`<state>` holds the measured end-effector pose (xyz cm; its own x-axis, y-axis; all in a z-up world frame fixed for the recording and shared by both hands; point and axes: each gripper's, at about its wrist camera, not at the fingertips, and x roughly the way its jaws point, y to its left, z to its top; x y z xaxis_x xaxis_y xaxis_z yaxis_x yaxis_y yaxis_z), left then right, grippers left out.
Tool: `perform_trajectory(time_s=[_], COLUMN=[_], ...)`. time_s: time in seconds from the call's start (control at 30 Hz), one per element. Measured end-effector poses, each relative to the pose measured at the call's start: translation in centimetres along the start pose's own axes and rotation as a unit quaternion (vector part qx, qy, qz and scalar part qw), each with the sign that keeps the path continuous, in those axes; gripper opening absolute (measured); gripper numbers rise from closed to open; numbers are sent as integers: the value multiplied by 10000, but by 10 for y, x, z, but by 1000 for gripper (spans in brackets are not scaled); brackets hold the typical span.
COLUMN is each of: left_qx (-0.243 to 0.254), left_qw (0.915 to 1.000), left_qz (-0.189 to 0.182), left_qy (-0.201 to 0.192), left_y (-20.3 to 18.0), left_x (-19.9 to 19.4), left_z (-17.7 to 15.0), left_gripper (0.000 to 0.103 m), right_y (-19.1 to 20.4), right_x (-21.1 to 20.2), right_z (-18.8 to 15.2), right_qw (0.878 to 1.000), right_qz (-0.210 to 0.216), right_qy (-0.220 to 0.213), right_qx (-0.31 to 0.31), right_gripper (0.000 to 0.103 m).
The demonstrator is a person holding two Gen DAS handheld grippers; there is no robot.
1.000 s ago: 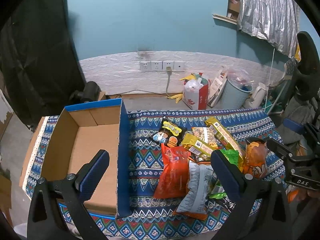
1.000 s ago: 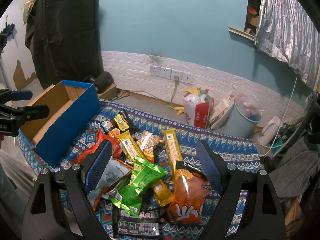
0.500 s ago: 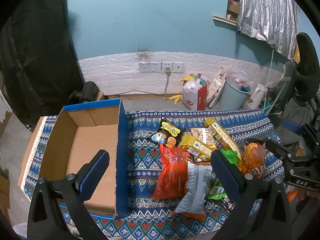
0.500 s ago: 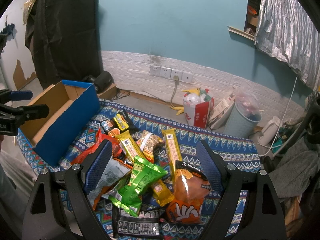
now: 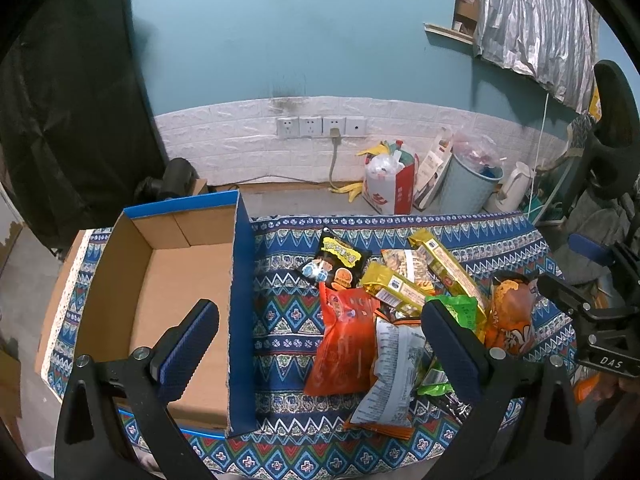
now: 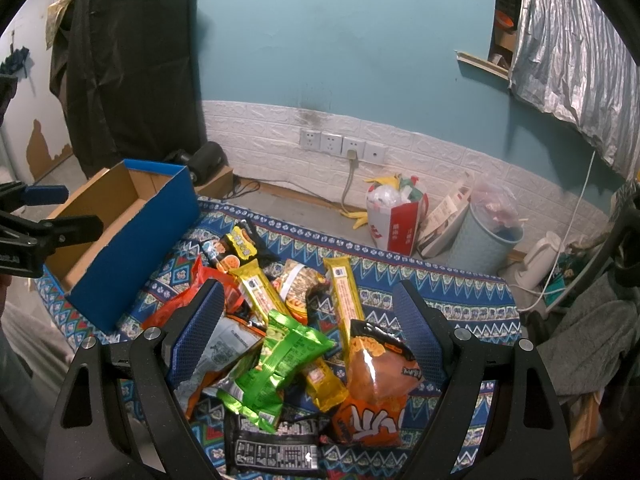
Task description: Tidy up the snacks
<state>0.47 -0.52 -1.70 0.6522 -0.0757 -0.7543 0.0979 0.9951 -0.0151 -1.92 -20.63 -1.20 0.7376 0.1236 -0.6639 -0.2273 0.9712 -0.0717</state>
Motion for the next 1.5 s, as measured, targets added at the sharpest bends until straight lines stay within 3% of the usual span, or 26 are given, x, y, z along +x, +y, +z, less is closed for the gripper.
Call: perform_trajectory(time_s=[0.9, 1.17, 1.5], left_qx=[188, 389, 327], left_qw=[9995, 9972, 9904], left_qz=[-19, -35, -51], left_qy=[272, 639, 1342], left_y=[-6, -10, -18], left_x=[26, 58, 110], left_z=[-5, -15, -29], left_gripper=[102, 102, 102], right_y=[-9, -24, -60], right_x=[0, 16, 51], right_z=[-5, -18, -62], right_qw=[9999, 9985, 9855], right_qz=[-65, -199, -294], right_qy=[68, 458, 1467], right_qx=[51, 231, 795], right_gripper=[84, 84, 84])
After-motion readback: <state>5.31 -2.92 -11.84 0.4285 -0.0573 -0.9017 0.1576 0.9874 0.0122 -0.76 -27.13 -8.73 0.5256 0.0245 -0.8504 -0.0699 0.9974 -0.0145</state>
